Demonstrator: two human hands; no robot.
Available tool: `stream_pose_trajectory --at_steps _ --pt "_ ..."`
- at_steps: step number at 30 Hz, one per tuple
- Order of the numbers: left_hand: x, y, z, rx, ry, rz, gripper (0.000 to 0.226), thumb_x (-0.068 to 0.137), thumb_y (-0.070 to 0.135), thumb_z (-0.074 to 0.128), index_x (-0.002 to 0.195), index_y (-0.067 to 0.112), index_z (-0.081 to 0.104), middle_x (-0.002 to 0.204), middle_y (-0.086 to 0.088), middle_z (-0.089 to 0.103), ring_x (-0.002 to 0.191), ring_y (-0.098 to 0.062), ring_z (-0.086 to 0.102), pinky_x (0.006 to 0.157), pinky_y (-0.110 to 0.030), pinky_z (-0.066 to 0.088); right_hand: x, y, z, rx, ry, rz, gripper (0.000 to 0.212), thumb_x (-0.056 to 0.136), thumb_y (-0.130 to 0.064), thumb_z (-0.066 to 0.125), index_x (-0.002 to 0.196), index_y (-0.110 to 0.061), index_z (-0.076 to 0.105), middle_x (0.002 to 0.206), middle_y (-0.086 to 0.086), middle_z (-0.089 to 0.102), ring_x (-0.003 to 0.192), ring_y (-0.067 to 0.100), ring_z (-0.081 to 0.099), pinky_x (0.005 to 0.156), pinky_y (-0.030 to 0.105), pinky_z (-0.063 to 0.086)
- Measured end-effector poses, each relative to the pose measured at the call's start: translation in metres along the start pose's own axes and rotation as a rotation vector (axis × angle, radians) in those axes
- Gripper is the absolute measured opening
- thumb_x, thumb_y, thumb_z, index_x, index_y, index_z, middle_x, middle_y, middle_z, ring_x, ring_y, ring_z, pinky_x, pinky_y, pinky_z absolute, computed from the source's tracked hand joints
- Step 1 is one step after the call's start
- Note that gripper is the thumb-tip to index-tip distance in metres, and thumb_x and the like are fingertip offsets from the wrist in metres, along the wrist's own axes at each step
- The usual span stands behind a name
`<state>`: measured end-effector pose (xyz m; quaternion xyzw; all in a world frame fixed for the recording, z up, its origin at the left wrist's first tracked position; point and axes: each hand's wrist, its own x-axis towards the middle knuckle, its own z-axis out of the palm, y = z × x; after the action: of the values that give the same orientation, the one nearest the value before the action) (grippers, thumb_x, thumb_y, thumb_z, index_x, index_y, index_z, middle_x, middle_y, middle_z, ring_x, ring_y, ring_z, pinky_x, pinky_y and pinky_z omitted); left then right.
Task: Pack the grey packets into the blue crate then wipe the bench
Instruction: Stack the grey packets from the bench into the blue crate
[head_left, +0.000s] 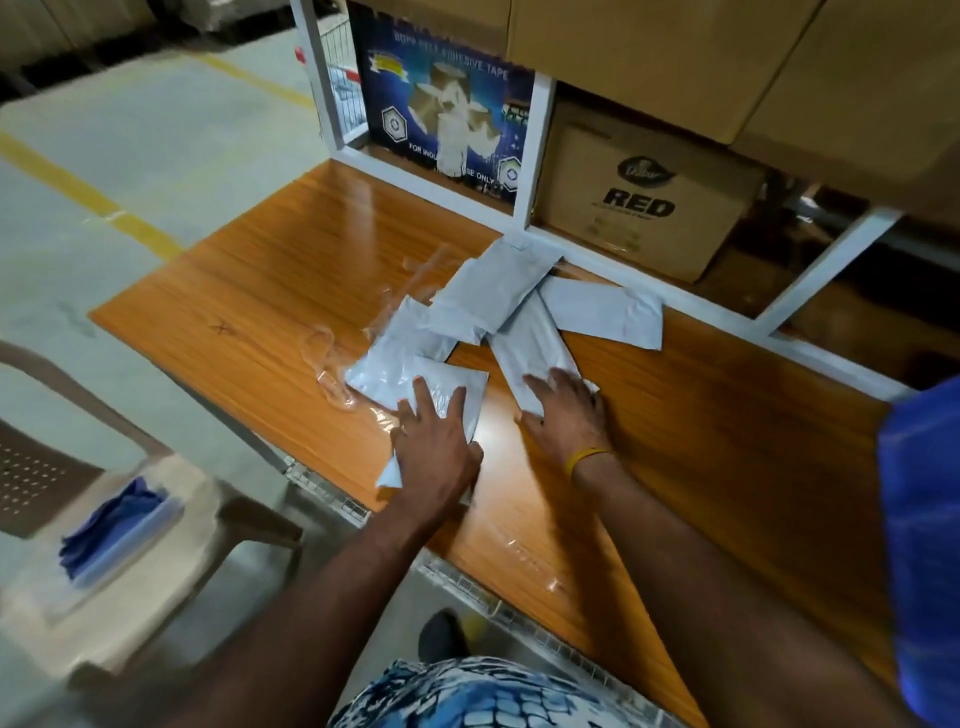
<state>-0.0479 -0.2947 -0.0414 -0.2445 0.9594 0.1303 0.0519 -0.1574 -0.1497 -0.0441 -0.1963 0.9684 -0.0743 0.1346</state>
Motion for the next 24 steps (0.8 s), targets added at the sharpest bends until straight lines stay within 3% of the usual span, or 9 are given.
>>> stream_pose_trajectory --at_steps 4,9,12,14,16,19,24 --pt "0.011 0.004 -0.007 -0.024 0.028 0.031 0.077 0.078 0.027 0.059 0.149 0.033 0.029 0.162 -0.018 0.009 0.131 -0.042 0.036 0.099 -0.047 0.040 -0.052 0.002 0.003 -0.156 0.115 0.115 0.047 0.094 -0.058 0.042 0.134 -0.035 0.049 0.135 0.009 0.049 0.125 0.030 0.046 0.103 0.046 0.033" --pt "0.018 0.014 -0.012 -0.096 0.040 0.073 0.069 0.077 0.026 0.059 0.143 0.032 0.042 0.161 -0.017 0.015 0.127 -0.042 0.040 0.094 -0.046 0.043 -0.067 0.011 -0.003 -0.141 0.198 0.263 0.045 0.090 -0.065 0.042 0.121 -0.035 0.053 0.127 0.006 0.052 0.115 0.026 0.048 0.093 0.042 0.038" --pt "0.017 0.024 -0.011 -0.128 0.059 0.126 0.065 0.075 0.027 0.061 0.138 0.030 0.048 0.158 -0.017 0.021 0.126 -0.043 0.043 0.095 -0.046 0.043 -0.041 0.011 -0.009 -0.042 0.187 0.215 0.062 0.085 -0.068 0.049 0.139 -0.040 0.038 0.143 0.008 0.038 0.127 0.030 0.040 0.100 0.047 0.036" --pt "0.016 0.028 -0.009 -0.121 0.034 0.135 0.064 0.076 0.029 0.061 0.139 0.030 0.046 0.158 -0.016 0.019 0.124 -0.041 0.042 0.092 -0.045 0.043 -0.022 0.012 -0.008 0.021 0.068 0.164 0.077 0.083 -0.071 0.052 0.149 -0.045 0.022 0.158 0.009 0.015 0.142 0.036 0.022 0.111 0.054 0.027" --pt "0.015 0.030 -0.004 -0.096 0.016 0.141 0.065 0.079 0.035 0.061 0.141 0.032 0.042 0.158 -0.015 0.017 0.125 -0.040 0.040 0.092 -0.045 0.043 -0.013 0.013 -0.002 0.064 -0.040 0.148 0.082 0.082 -0.071 0.054 0.151 -0.047 0.016 0.163 0.007 0.003 0.148 0.036 0.008 0.115 0.056 0.019" --pt "0.015 0.032 0.004 -0.062 0.030 0.144 0.064 0.082 0.041 0.060 0.142 0.034 0.039 0.158 -0.015 0.018 0.127 -0.042 0.039 0.093 -0.047 0.044 -0.015 0.013 0.006 0.035 -0.006 0.166 0.071 0.085 -0.064 0.053 0.147 -0.039 0.030 0.158 0.011 0.020 0.142 0.037 0.024 0.111 0.053 0.028" --pt "0.016 0.039 0.001 -0.096 0.036 0.122 0.063 0.075 0.027 0.062 0.136 0.032 0.045 0.157 -0.017 0.022 0.113 -0.041 0.048 0.087 -0.044 0.044 -0.039 0.024 0.001 0.206 0.151 0.237 0.050 0.083 -0.037 0.062 0.131 -0.026 0.051 0.137 0.010 0.042 0.124 0.032 0.045 0.098 0.042 0.045"
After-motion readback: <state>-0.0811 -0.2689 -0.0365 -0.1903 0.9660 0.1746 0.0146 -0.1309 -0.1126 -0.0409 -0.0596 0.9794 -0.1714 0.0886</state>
